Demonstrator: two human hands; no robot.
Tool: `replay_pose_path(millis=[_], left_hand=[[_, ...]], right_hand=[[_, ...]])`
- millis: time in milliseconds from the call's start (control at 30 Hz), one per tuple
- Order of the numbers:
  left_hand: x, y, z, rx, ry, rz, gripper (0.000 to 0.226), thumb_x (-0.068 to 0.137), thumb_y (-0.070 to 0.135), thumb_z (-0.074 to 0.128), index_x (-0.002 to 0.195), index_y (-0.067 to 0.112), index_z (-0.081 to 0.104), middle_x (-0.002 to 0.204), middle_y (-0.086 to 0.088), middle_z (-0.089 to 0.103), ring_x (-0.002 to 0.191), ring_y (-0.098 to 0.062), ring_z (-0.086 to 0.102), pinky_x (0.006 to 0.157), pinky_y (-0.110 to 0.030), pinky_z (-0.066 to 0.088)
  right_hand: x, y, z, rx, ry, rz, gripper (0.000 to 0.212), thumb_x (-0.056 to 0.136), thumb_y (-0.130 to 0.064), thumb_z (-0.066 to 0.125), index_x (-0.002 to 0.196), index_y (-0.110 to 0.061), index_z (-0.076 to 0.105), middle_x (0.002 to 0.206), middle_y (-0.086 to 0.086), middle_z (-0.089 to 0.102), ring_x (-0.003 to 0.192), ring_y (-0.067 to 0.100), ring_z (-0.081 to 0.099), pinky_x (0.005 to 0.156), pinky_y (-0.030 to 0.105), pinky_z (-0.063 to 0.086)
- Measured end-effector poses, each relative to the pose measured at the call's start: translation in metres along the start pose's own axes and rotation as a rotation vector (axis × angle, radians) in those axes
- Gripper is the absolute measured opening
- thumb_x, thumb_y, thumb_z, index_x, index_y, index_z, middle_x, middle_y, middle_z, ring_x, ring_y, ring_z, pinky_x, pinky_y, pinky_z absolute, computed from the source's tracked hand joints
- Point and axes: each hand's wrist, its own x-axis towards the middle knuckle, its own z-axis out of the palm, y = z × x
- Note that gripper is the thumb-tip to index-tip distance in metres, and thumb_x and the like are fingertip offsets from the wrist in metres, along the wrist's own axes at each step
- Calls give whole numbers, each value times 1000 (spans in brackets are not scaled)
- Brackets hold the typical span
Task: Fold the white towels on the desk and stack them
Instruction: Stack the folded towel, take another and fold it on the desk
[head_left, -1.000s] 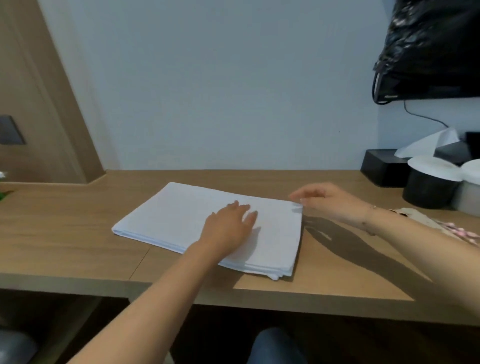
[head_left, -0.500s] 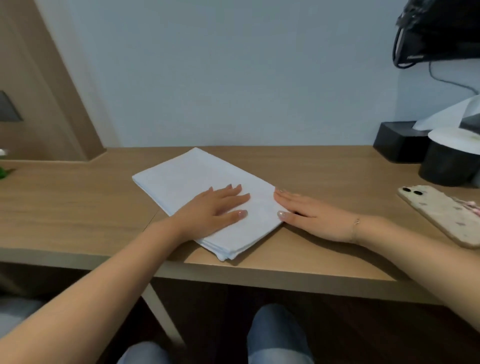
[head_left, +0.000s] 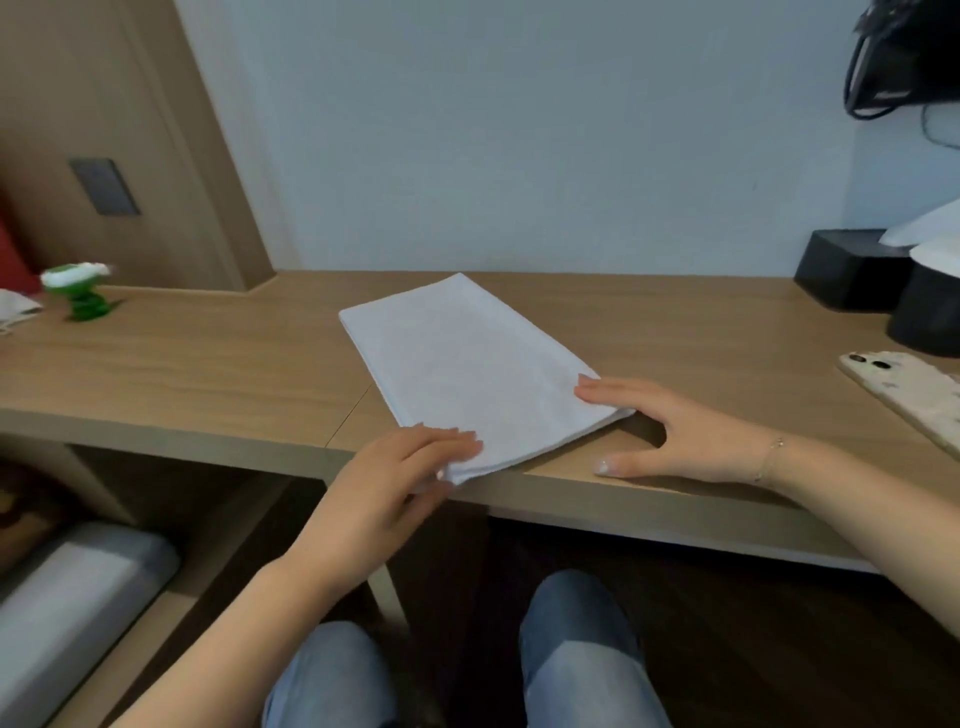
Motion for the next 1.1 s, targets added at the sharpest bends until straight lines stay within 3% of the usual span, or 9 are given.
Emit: replay_pose_path(millis=[200, 333, 433, 567, 667, 767, 833, 933, 1100], left_hand=[[7, -7, -5, -278, 176, -224, 43, 89, 54, 53, 126, 63, 33, 102, 31, 61, 104, 14, 58, 82, -2, 43], [18, -14, -9, -289, 247, -234, 32, 94, 49, 46, 119, 66, 34, 103, 32, 56, 95, 5, 61, 74, -7, 46], [29, -22, -10, -286, 259, -267, 19, 97, 45, 41, 106, 61, 45, 110, 43, 53, 100, 11, 56, 75, -5, 43], [44, -39, -8, -361, 300, -305, 14, 102, 31, 48, 101, 43, 52, 103, 25, 62, 92, 0, 63, 68, -12, 44], [59, -53, -11, -446, 365, -371, 7, 99, 37, 48, 100, 41, 54, 93, 19, 62, 82, -3, 60, 62, -13, 40], [77, -69, -19, -560, 372, -412, 6, 97, 38, 53, 103, 41, 56, 95, 12, 64, 80, -5, 59, 69, -26, 43], [86, -81, -24, -618, 262, -409, 22, 89, 47, 63, 110, 45, 56, 105, 13, 64, 91, -10, 63, 75, -34, 50], [101, -99, -26, -635, 148, -412, 50, 77, 56, 71, 124, 51, 52, 114, 26, 61, 102, -2, 62, 79, -27, 56], [142, -141, -30, -774, 203, -517, 35, 77, 41, 72, 109, 30, 62, 105, 13, 69, 100, -6, 66, 81, -26, 54]], right_hand=[[-6, -10, 11, 0, 31, -84, 78, 69, -60, 73, 138, -50, 39, 148, -35, 24, 139, -15, 6, 112, 16, 9], [1, -17, 17, 16, 83, -84, 71, 72, -59, 71, 135, -56, 37, 140, -34, 31, 130, -19, 23, 105, 8, 20], [14, -24, 19, 61, 108, -101, 63, 76, -54, 70, 132, -53, 42, 133, -34, 41, 122, -21, 33, 92, -4, 28], [35, -24, 17, 96, 216, -157, 41, 86, -34, 70, 124, -39, 55, 115, -20, 64, 105, -5, 58, 85, 12, 47], [53, -19, 13, 99, 388, -177, 33, 84, -37, 71, 111, -45, 55, 99, -21, 67, 87, -1, 63, 69, 18, 50], [78, -18, 11, 235, 527, -178, 36, 82, -38, 72, 108, -48, 50, 102, -26, 63, 80, 7, 66, 59, 21, 54], [99, -16, 7, 294, 571, -181, 33, 82, -39, 71, 107, -46, 50, 99, -20, 64, 73, 16, 67, 61, 35, 58], [133, -7, -3, 398, 622, -142, 30, 78, -42, 71, 102, -41, 53, 97, -14, 65, 74, 21, 69, 63, 45, 59], [184, 4, -19, 526, 545, -73, 33, 73, -45, 74, 97, -40, 53, 90, -11, 68, 65, 17, 69, 48, 26, 52]])
